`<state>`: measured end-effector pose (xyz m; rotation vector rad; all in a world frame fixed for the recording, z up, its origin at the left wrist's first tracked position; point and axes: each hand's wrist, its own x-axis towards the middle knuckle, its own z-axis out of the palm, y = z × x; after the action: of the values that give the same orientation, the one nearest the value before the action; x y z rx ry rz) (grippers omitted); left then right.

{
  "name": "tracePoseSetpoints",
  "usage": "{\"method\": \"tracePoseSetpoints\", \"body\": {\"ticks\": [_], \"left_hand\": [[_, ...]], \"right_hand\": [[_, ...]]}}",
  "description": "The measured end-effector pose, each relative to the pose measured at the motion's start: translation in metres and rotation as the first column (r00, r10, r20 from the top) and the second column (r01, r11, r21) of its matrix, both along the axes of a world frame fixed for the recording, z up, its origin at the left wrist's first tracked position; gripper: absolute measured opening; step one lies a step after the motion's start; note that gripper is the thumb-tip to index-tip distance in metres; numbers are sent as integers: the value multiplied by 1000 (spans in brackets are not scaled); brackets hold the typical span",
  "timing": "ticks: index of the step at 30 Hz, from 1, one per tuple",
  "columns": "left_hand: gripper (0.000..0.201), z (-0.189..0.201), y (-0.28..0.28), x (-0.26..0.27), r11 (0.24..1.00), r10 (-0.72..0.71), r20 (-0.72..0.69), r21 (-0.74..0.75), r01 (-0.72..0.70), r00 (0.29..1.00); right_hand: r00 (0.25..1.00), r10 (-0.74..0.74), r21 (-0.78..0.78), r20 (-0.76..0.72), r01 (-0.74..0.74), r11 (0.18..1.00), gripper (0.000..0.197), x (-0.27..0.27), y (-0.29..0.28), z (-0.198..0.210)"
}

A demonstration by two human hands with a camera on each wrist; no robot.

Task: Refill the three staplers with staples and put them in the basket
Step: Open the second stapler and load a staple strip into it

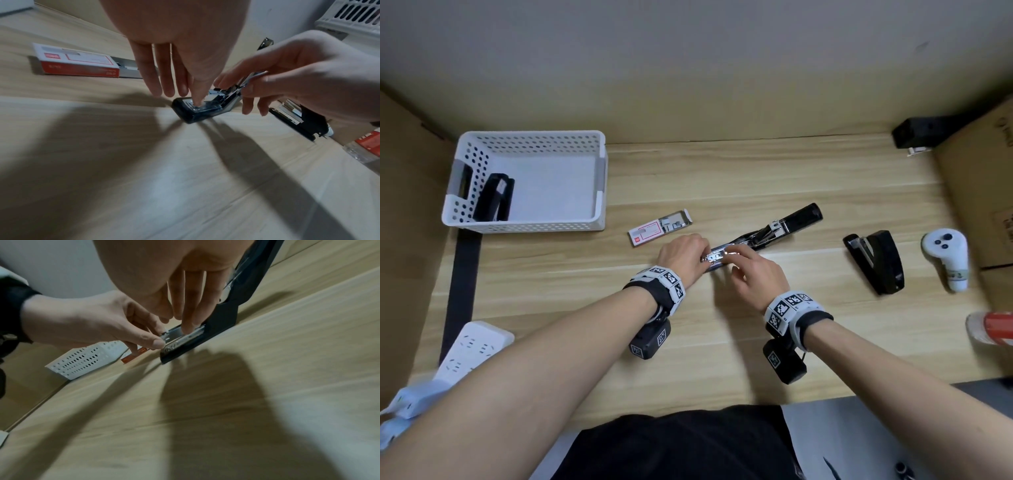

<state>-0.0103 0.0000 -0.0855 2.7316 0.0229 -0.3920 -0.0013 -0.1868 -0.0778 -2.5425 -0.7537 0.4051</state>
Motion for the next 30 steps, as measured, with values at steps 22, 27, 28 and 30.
{"method": "tracePoseSetpoints", "body": {"ticks": [22,27,28,30], "left_hand": [[27,-18,141,-65,993,114,30,-47,-113,993],[37,-18,167,-105,987,147,-1,-72,-147,989],[39,-17,171,-112,986,149,-10,-76,-150,989],[41,-15,178,-124,983,162,-15,-86,-163,987]], "right_hand": [[980,189,-221,-58,-197,955,51,26,145,-11],[954,274,-279,-120,-298,913,42,6,166,-21],[950,281,-255,-136,-308,917,42,0,170,-22],[948,288,-161,-136,-308,938,45,-14,176,-22]]}}
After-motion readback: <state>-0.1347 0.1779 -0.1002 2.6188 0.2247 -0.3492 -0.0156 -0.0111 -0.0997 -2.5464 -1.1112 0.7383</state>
